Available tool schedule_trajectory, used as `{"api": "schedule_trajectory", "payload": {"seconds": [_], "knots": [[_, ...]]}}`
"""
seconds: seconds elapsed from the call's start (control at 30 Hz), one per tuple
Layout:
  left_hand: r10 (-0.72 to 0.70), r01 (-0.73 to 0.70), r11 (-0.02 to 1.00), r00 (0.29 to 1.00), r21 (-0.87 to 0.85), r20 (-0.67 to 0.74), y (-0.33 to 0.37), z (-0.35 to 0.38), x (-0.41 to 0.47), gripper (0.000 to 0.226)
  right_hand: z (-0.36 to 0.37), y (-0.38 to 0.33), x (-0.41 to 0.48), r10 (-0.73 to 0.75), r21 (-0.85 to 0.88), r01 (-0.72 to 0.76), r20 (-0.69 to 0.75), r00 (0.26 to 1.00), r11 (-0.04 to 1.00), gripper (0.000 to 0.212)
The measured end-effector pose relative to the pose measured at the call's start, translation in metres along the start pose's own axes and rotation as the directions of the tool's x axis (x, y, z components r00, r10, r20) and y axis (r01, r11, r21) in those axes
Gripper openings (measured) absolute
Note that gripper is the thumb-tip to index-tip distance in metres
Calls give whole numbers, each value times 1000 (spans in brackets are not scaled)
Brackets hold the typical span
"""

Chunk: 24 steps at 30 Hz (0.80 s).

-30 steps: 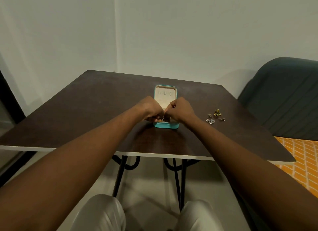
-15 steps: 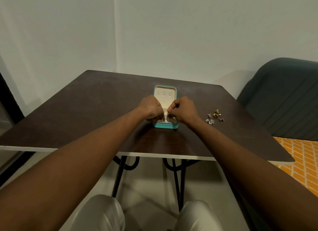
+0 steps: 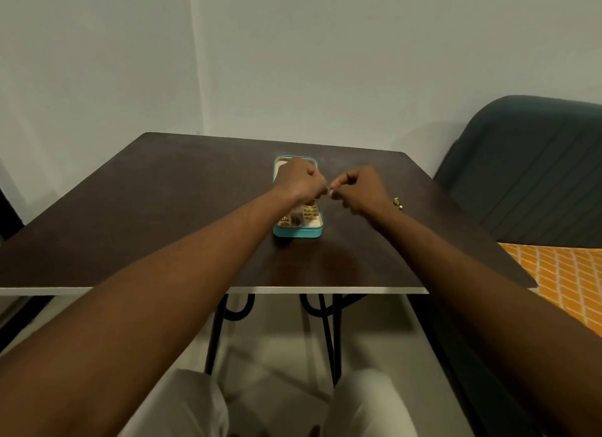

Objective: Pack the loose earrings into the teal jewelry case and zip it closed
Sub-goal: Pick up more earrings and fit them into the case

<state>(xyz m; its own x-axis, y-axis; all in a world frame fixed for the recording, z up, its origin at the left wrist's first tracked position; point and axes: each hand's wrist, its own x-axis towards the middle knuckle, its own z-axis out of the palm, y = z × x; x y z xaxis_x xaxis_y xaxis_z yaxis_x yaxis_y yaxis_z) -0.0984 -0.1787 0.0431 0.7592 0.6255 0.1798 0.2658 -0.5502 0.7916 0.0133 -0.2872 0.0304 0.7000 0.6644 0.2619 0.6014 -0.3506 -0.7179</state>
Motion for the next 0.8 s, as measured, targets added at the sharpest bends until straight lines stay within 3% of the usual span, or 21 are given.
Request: {"api": "schedule_trajectory", "payload": {"seconds": [0.23,0.4,0.63,0.8], "knots": [[121,-140,986,974,88,191,34,53,7,18,-56,49,-1,9,-336,-47,-114,993,941,18],[92,-137,976,964,171,251,34,95,12,22,-68,95,-13,72,-334,-89,-63,995,938,14],[71,-123,978,956,169,286,26,124,23,22,-55,107,-15,-42,-361,63,68,997,931,26],[94,-136,981,955,136,281,17,131,26,19,-50,116,-6,-34,-380,51,53,998,923,20]]}}
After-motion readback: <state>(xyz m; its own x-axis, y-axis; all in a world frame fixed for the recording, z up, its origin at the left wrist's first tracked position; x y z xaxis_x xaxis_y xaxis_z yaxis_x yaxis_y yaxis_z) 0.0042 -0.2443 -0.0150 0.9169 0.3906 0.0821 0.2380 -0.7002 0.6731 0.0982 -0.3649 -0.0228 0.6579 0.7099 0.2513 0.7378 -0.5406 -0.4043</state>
